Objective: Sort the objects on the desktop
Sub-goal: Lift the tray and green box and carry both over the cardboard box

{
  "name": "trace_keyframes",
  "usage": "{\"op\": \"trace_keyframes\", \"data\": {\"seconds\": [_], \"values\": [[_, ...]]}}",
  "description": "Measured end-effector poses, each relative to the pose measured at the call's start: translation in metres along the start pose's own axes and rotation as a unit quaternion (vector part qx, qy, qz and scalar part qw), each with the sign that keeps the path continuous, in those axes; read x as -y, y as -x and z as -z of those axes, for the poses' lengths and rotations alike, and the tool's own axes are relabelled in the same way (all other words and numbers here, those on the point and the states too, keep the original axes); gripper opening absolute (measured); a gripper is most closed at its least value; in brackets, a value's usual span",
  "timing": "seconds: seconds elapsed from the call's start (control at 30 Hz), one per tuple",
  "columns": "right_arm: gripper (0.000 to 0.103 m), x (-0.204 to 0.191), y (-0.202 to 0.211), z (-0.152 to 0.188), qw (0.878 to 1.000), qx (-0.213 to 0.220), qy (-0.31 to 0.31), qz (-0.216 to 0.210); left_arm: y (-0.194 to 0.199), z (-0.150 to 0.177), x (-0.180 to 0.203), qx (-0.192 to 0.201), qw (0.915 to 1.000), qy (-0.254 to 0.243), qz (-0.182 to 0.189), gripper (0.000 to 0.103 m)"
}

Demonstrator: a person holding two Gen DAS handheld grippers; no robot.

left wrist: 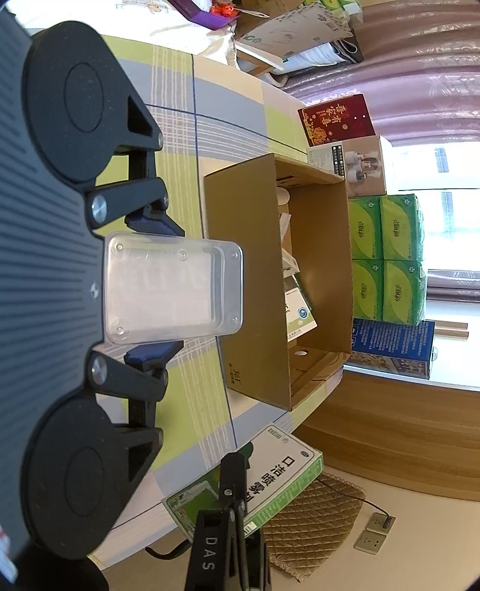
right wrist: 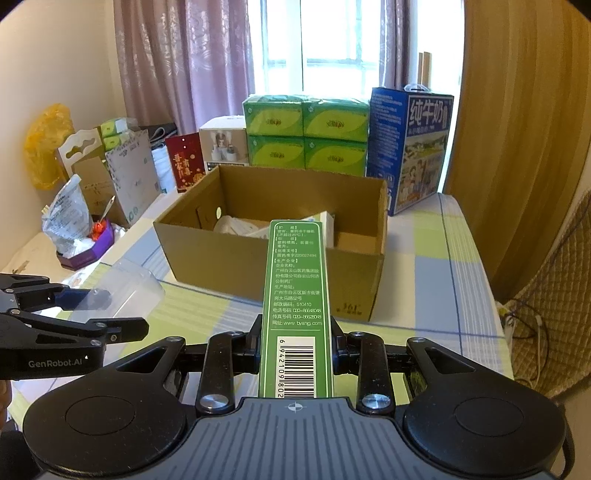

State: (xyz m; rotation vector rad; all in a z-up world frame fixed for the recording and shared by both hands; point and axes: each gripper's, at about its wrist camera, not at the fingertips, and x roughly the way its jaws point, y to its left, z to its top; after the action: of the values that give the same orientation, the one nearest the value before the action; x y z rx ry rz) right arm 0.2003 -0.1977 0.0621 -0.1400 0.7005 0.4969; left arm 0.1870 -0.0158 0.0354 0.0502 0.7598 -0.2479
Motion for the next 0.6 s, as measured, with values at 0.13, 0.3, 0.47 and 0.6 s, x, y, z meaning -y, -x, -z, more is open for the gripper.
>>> {"op": "trace_keyframes", "data": {"seconds": [0.13, 0.3, 0.47, 0.6], "values": [[0.028, 0.001, -0.006, -0.01, 1.0, 0.001, 0.004, 0.0, -0.006, -0.006, -0.003, -0.002, 1.0, -0.006, -0.002, 0.051], [0.028, 0.003, -0.014, -0.02, 1.0, 0.001, 0.009, 0.0, -0.015, -0.013, -0.005, -0.004, 0.9999, -0.01, -0.002, 0.051], [0.028, 0.007, -0.02, -0.029, 1.0, 0.001, 0.014, 0.001, -0.024, -0.02, -0.007, -0.007, 0.9999, -0.015, -0.002, 0.051], [0.028, 0.01, -0.025, -0.037, 1.0, 0.001, 0.019, 0.002, -0.029, -0.026, -0.008, -0.007, 0.9998, -0.018, -0.002, 0.051]]}}
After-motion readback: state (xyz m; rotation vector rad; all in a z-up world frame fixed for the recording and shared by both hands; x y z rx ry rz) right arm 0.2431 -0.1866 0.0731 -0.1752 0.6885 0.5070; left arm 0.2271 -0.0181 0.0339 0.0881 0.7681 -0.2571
